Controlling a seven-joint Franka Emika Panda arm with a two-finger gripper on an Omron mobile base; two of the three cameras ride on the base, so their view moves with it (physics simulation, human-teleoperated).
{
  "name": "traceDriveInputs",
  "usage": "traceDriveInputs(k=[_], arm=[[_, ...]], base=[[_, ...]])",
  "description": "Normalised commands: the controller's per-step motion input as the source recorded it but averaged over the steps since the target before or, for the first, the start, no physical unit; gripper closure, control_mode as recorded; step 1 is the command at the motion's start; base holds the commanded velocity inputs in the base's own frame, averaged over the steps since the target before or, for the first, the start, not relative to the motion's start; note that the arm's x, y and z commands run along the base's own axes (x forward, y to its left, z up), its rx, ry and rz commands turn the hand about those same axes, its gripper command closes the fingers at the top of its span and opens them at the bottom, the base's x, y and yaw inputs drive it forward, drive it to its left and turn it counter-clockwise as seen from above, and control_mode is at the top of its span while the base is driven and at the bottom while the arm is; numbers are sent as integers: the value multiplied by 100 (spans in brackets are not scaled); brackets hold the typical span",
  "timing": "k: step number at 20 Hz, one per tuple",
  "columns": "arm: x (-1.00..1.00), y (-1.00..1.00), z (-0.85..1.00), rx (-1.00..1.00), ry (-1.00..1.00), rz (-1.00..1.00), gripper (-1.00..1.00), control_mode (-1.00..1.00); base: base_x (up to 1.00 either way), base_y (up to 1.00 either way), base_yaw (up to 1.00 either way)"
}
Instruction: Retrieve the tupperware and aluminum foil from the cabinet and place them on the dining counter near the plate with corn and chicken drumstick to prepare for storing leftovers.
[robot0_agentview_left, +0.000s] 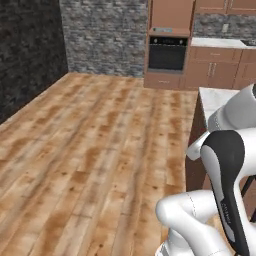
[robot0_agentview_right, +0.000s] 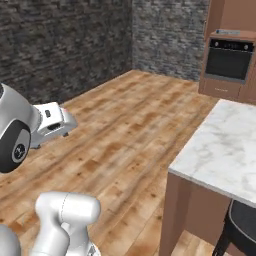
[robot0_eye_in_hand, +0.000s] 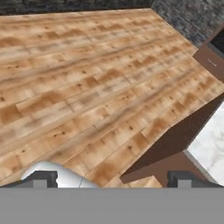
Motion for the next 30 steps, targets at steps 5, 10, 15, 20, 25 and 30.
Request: traceDriveInputs(k=[5, 10, 15, 20, 25, 30], arm=[[0, 0, 0, 0, 0, 0, -100, 100], [0, 0, 0, 0, 0, 0, -100, 100], [0, 0, 0, 0, 0, 0, -100, 100], [0, 0, 0, 0, 0, 0, -100, 100], [0, 0, 0, 0, 0, 0, -100, 100], [0, 0, 0, 0, 0, 0, -100, 100]], base=[[84, 80, -58], [100, 66, -43], [100, 4, -11], [100, 0, -9], [100, 0, -7], [100, 0, -5]])
